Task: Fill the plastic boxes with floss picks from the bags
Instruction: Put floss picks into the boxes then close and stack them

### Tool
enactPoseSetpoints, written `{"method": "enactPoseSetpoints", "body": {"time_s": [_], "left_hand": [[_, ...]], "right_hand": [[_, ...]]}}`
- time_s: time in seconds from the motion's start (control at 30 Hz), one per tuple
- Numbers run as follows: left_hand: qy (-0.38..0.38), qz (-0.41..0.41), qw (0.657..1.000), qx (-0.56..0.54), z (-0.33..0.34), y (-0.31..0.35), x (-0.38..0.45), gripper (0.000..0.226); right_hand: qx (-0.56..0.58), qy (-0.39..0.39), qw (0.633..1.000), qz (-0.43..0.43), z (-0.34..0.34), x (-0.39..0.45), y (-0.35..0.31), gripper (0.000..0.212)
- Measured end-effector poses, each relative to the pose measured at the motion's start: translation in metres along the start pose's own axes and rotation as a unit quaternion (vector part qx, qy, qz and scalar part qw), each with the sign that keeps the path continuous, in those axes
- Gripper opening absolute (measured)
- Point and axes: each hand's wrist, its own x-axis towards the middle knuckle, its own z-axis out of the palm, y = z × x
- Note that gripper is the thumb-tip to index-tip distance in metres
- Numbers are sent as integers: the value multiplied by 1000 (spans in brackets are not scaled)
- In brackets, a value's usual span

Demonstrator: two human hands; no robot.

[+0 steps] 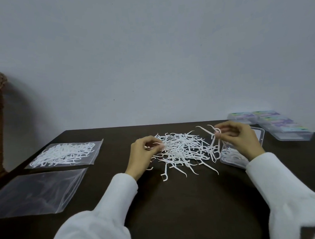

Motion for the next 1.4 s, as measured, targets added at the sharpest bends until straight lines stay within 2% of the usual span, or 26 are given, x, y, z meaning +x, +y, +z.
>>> {"method": "enactPoseSetpoints", "body": {"time_s": [0.27,0.37,0.53,0.63,0.73,0.8,0.87,1.03,1.4], "left_hand": [[26,-3,998,-52,15,12,7,7],[13,5,998,-68,27,22,9,6],[-7,12,996,-90,47,37,11,5],[-10,16,995,-101,58,45,13,4],[-15,19,991,-132,69,53,17,4],[-17,17,988,-150,76,56,19,5],[-20,13,986,-163,83,59,20,6],[-36,-5,976,-213,101,65,21,9],[-6,-78,946,-313,121,75,22,7]], "right_hand": [[-22,36,999,18,-16,1,9,13],[-21,46,998,33,-26,1,13,11],[-47,54,996,47,-42,-2,18,22],[-72,65,993,66,-51,-6,23,17],[-91,39,991,87,-61,-10,27,12],[-98,16,992,82,-66,-13,30,20],[-113,9,991,76,-69,-15,30,25],[-118,12,990,73,-73,-16,29,19],[-94,29,992,80,-85,-19,17,12]]}}
